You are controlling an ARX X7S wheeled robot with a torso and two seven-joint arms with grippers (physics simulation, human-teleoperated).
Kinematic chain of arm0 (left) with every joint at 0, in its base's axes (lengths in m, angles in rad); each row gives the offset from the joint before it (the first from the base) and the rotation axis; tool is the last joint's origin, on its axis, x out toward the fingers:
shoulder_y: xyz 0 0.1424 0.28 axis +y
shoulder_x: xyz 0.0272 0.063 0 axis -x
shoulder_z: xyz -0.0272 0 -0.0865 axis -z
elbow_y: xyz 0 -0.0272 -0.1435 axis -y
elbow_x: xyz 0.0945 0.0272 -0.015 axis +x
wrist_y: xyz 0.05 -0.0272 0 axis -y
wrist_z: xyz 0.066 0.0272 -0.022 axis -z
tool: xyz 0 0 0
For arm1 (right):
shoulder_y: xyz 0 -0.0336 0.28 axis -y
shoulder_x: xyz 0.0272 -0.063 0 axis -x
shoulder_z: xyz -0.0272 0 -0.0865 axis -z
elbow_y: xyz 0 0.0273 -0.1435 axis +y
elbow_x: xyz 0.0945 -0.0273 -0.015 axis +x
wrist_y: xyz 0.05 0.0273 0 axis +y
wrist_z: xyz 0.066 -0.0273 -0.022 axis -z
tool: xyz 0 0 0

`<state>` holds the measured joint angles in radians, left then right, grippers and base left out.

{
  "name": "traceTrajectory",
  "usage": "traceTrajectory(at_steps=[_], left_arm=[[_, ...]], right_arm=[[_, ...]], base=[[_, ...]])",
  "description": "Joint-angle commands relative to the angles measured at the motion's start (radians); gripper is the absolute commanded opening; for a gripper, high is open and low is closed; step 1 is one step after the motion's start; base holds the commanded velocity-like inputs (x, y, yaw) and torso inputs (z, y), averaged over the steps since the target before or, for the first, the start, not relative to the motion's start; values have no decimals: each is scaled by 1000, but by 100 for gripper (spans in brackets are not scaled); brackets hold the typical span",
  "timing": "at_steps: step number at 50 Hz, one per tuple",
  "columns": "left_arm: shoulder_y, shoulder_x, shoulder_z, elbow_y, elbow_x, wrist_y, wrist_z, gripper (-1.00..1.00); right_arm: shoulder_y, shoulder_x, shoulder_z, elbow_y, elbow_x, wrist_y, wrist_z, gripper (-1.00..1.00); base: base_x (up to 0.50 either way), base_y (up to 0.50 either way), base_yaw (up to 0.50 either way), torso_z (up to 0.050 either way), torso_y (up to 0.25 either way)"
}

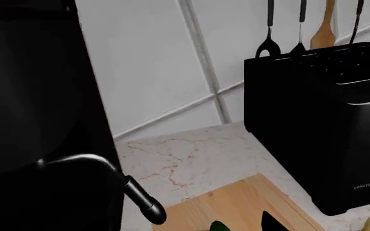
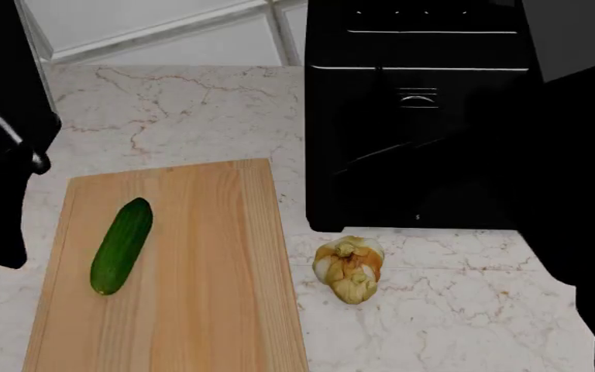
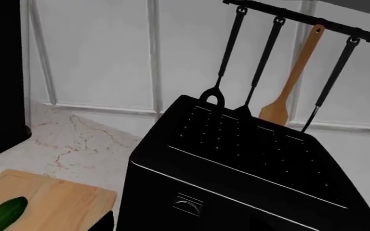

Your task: Clear the non-vegetable object off the cutting board and place the vegetables onto it.

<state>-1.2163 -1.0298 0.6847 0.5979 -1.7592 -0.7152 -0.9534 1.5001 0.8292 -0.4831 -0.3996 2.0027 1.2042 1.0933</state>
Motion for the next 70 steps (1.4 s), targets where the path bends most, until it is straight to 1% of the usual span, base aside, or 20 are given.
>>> traceTrajectory(at_steps=[1, 3, 9, 13, 18, 19, 24, 27, 33, 37, 40, 41, 46, 50, 62, 65, 70], left_arm=[[145, -96, -94, 220, 97, 167, -107, 100], [174, -100, -98, 234, 107, 191, -111, 100], [198, -102, -99, 244, 127, 205, -110, 100], [246, -127, -116, 267, 142, 254, -113, 100], [263, -130, -115, 280, 153, 262, -120, 100], [269, -131, -115, 282, 153, 266, -120, 100], [299, -136, -114, 290, 173, 281, -116, 100], [266, -144, -127, 288, 147, 272, -118, 100], [294, -161, -135, 309, 162, 295, -127, 100], [283, -155, -134, 318, 158, 287, -137, 100], [299, -157, -134, 324, 168, 296, -136, 100], [306, -157, -134, 325, 171, 299, -137, 100], [319, -153, -132, 327, 178, 306, -134, 100], [348, -162, -135, 330, 194, 326, -130, 100], [361, -164, -140, 328, 202, 337, -123, 100], [358, -164, -142, 327, 202, 336, -122, 100], [395, -172, -141, 328, 229, 354, -114, 100]], right_arm=[[3, -1, -21, 19, 145, -52, 51, 100], [-15, -2, -27, 39, 169, -68, 48, 100], [-29, -16, -50, 85, 178, -71, 36, 100], [-47, -33, -70, 114, 210, -89, 36, 100], [-59, -51, -85, 143, 208, -88, 16, 100], [-57, -63, -92, 157, 232, -92, 10, 100], [-54, -106, -123, 218, 194, -66, -28, 100], [-47, -124, -134, 242, 189, -63, -37, 100], [-45, -138, -158, 307, 129, -34, -70, 100], [-20, -148, -177, 349, 95, -6, -87, 100], [0, -158, -192, 385, 76, 11, -96, 100], [18, -165, -218, 410, 69, 33, -84, 100], [66, -204, -245, 513, 34, 63, -127, 100], [74, -232, -269, 573, 21, 78, -153, 100], [81, -281, -330, 659, -20, 111, -188, 100], [89, -291, -338, 680, -53, 119, -218, 100], [81, -311, -360, 696, -123, 121, -272, 100]], base=[[0, 0, 0, 0, 0], [0, 0, 0, 0, 0], [0, 0, 0, 0, 0], [0, 0, 0, 0, 0], [0, 0, 0, 0, 0], [0, 0, 0, 0, 0], [0, 0, 0, 0, 0], [0, 0, 0, 0, 0], [0, 0, 0, 0, 0], [0, 0, 0, 0, 0], [0, 0, 0, 0, 0], [0, 0, 0, 0, 0], [0, 0, 0, 0, 0], [0, 0, 0, 0, 0], [0, 0, 0, 0, 0], [0, 0, 0, 0, 0], [0, 0, 0, 0, 0]])
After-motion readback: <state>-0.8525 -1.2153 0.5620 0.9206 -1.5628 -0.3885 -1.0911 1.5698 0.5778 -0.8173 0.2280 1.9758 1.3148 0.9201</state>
